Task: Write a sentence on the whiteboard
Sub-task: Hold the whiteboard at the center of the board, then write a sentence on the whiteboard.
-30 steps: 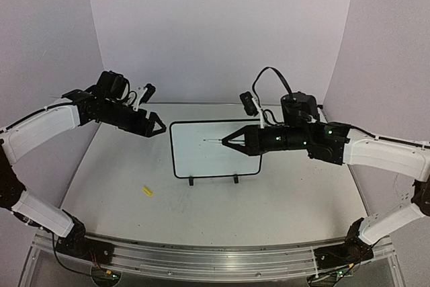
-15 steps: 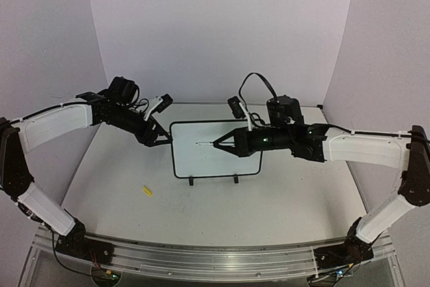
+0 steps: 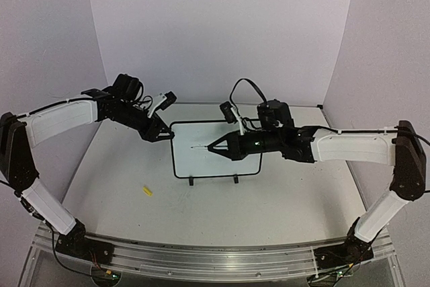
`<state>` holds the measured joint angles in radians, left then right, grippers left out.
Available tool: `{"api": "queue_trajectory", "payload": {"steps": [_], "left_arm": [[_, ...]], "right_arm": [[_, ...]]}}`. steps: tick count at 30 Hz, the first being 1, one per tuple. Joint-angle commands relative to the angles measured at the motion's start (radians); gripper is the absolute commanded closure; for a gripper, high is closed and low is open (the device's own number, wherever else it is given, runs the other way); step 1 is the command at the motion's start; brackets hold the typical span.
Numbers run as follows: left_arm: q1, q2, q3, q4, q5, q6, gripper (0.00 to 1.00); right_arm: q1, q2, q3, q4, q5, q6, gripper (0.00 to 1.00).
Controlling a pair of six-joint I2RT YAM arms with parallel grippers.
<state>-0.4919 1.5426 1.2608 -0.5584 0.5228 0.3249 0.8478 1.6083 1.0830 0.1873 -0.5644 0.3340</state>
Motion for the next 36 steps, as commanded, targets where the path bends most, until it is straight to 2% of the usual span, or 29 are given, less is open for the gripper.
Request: {"api": "queue_trajectory", "payload": {"steps": [1, 10, 22, 36], "left_arm": [[0.001, 0.033, 0.09, -0.014, 0.028, 0.038, 0.62], [0.001, 0.056, 0.101, -0.029, 0.019, 0.057, 0.85], [0.001, 0.046, 0.079, -0.029, -0.012, 0.081, 0.99], [0.012, 0.039, 0.074, -0.061, -0.074, 0.118, 1.0]], "right_arm": [[0.005, 0.033, 0.074, 0.049, 0.016, -0.02, 1.0], [0.006, 0.075, 0.119, 0.061, 0.04, -0.015, 1.0], [0.008, 0.101, 0.143, 0.066, 0.035, -0.026, 1.0], [0.036, 0.169, 0.222, 0.046, 0.058, -0.064, 1.0]]}}
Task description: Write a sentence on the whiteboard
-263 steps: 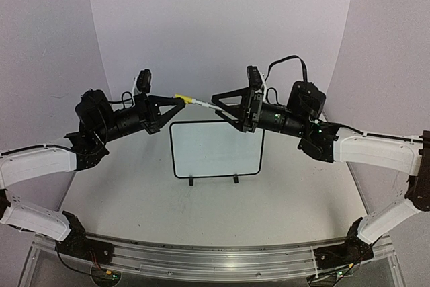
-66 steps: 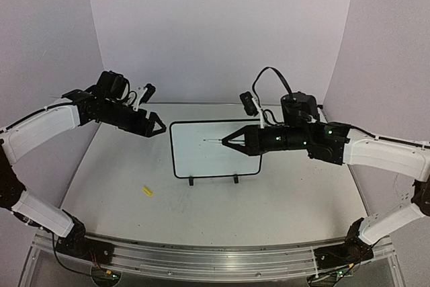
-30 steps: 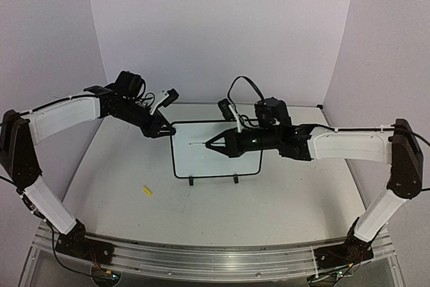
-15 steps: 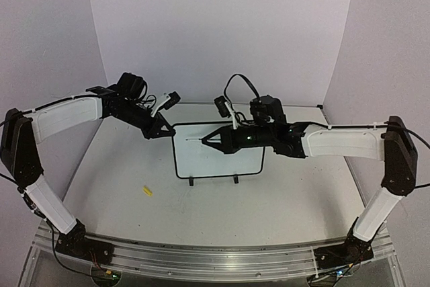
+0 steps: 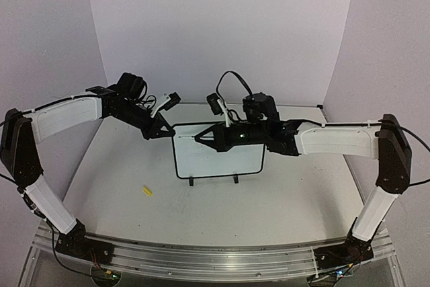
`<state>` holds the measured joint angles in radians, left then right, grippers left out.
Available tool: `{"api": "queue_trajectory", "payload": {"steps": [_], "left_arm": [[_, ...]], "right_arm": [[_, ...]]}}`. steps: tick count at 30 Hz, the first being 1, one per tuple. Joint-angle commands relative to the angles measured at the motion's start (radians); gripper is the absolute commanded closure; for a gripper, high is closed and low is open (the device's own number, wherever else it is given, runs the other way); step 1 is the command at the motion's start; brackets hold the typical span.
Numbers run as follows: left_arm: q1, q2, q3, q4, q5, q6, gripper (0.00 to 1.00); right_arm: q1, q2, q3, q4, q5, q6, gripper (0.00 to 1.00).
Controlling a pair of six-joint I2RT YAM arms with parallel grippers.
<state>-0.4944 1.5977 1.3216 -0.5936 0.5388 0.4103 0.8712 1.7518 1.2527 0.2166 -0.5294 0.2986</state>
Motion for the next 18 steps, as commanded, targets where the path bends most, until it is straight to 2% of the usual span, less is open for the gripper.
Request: {"api": "queue_trajectory", "payload": {"steps": [1, 11, 18], "left_arm": [[0.018, -0.016, 0.013, -0.027, -0.089, 0.033, 1.0], [0.031, -0.007, 0.016, -0.039, -0.07, 0.032, 1.0], [0.031, -0.007, 0.016, -0.041, -0.069, 0.033, 1.0]], "right_arm": [[0.014, 0.029, 0.055, 0.017, 0.031, -0.03, 1.0], [0.014, 0.048, 0.06, 0.033, 0.109, -0.042, 1.0], [0.014, 0.076, 0.082, 0.048, 0.105, -0.036, 1.0]]}}
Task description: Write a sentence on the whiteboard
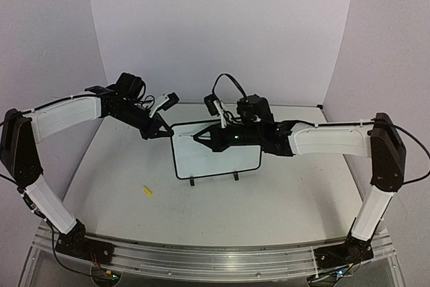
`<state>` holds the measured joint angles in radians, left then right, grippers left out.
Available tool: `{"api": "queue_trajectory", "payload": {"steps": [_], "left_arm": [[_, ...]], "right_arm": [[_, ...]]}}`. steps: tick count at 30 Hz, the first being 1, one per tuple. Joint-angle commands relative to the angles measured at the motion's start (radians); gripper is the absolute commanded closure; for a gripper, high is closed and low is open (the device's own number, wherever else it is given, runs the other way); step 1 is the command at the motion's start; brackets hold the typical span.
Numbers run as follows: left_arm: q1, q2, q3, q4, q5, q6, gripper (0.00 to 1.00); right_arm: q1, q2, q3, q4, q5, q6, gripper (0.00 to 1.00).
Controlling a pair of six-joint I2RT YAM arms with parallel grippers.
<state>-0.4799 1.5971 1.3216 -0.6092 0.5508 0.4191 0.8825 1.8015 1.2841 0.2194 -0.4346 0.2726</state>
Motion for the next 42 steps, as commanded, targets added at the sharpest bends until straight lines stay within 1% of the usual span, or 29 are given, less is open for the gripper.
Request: {"api": "queue_trajectory", "payload": {"steps": [1, 25, 42], "left_arm": [[0.017, -0.007, 0.016, -0.026, -0.082, 0.024, 1.0], [0.016, -0.012, 0.014, -0.03, -0.091, 0.027, 1.0], [0.017, -0.012, 0.017, -0.03, -0.092, 0.03, 1.0]], "right_arm": [[0.002, 0.031, 0.055, 0.049, 0.005, -0.008, 1.0], [-0.017, 0.07, 0.088, 0.097, 0.016, 0.01, 1.0], [-0.031, 0.095, 0.072, 0.101, 0.056, 0.027, 1.0]]}}
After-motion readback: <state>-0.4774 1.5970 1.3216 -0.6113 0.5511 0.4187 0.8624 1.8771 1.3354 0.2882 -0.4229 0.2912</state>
